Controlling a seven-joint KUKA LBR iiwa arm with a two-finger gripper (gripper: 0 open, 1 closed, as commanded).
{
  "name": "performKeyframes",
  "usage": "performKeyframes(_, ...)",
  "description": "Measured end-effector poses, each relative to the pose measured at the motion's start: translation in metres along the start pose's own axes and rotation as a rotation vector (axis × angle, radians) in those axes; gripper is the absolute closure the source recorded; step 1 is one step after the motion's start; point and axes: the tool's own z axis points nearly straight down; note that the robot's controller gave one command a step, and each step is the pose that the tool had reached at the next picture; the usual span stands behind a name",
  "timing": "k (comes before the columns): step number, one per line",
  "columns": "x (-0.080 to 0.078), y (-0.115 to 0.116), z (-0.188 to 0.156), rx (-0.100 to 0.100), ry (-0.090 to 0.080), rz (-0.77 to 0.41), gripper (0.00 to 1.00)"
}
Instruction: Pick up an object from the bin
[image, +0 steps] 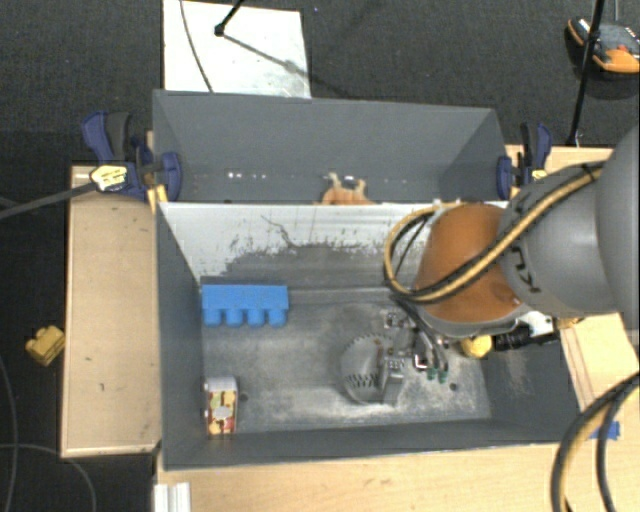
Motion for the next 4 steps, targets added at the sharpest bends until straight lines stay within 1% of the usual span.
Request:
performKeyframes(1, 0.010, 0.006, 0.002, -0.001, -0.007, 0.032, 1.00)
performKeyframes(2, 0.010, 0.005, 0.002, -0.001, -0.007, 0.033, 1.00)
performKeyframes(3, 0.007, -0.006, -0.042, 0.001, 0.008, 0.019, 1.00)
performKeyframes(4, -0.008, 0.001, -0.051, -0.002, -0.007, 0.043, 1.00)
